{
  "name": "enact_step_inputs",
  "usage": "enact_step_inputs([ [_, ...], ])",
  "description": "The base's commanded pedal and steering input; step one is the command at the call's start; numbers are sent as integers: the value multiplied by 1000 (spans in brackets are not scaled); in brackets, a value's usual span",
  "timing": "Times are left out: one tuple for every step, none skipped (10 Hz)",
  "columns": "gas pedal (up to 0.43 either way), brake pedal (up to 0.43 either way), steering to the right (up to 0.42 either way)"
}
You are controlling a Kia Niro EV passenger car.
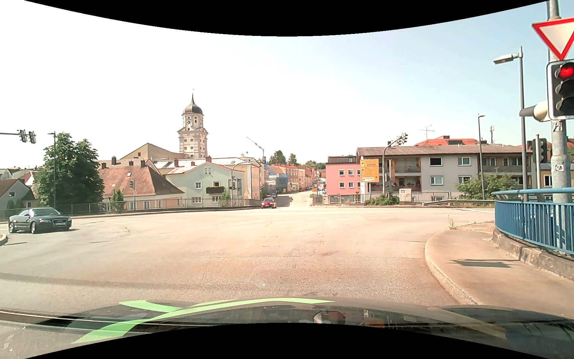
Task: Follow the waypoints while adhering to traffic rules and regulations
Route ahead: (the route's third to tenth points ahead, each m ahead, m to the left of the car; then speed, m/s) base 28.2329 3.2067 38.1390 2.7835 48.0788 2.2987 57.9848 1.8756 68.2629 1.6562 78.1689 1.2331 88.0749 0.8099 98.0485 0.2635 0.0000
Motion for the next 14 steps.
enact_step_inputs([
  [0, 274, -7],
  [0, 274, -7],
  [0, 274, -7],
  [0, 274, -7],
  [0, 274, -7],
  [0, 274, -7],
  [0, 274, -7],
  [0, 274, -7],
  [0, 274, -7],
  [0, 274, -7],
  [0, 274, -7],
  [0, 274, -7],
  [0, 274, -7],
  [0, 274, -7],
])
